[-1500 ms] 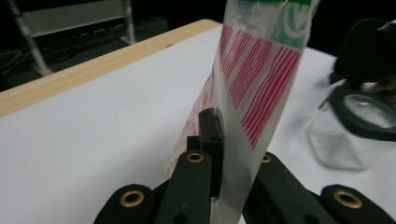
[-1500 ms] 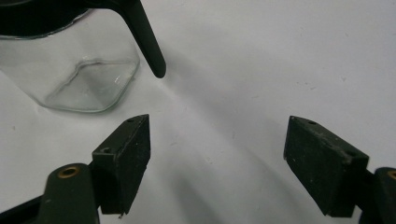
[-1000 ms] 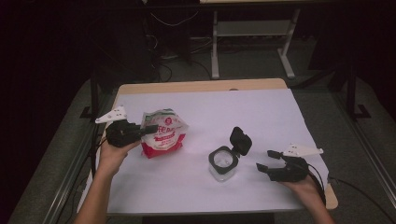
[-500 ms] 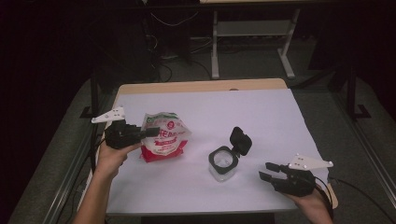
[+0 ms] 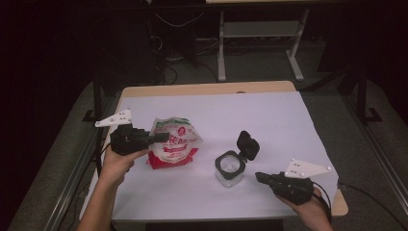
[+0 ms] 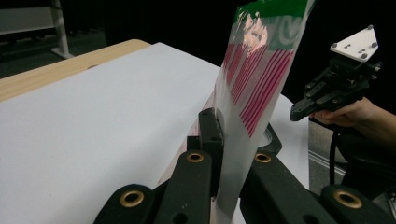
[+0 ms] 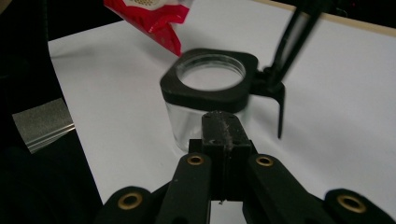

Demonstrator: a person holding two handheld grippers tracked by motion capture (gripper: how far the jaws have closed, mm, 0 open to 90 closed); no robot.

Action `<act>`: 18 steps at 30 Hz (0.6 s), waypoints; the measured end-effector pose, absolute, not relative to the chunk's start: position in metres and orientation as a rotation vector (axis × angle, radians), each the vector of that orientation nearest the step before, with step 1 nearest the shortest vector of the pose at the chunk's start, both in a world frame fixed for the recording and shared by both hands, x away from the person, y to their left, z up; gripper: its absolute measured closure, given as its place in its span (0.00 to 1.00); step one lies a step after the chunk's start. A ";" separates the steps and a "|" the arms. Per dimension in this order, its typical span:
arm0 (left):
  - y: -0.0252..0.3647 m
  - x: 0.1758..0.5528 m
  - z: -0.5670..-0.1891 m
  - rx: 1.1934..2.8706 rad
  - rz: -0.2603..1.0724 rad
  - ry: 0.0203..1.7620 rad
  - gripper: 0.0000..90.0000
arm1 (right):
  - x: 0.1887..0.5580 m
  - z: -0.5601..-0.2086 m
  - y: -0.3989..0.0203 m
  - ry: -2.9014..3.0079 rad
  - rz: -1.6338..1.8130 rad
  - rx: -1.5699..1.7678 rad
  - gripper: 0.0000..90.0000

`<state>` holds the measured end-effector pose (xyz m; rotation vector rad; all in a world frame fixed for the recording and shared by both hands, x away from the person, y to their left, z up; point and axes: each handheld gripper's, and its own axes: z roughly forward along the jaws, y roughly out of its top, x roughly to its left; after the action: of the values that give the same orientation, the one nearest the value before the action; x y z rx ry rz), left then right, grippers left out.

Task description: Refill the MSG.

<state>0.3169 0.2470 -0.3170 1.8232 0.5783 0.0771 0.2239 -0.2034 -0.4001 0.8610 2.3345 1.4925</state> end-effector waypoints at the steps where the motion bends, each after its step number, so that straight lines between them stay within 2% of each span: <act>1: 0.247 0.317 -0.317 1.823 0.077 0.578 1.00 | 0.224 -0.400 -0.203 2.334 1.492 0.861 1.00; 18: 0.244 0.313 -0.309 1.803 0.033 0.536 1.00 | 0.264 -0.386 -0.124 2.381 1.503 0.727 1.00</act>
<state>0.3132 0.2440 -0.3088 1.8029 0.5358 0.0327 0.2637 -0.1245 -0.3863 0.7270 2.3807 1.5033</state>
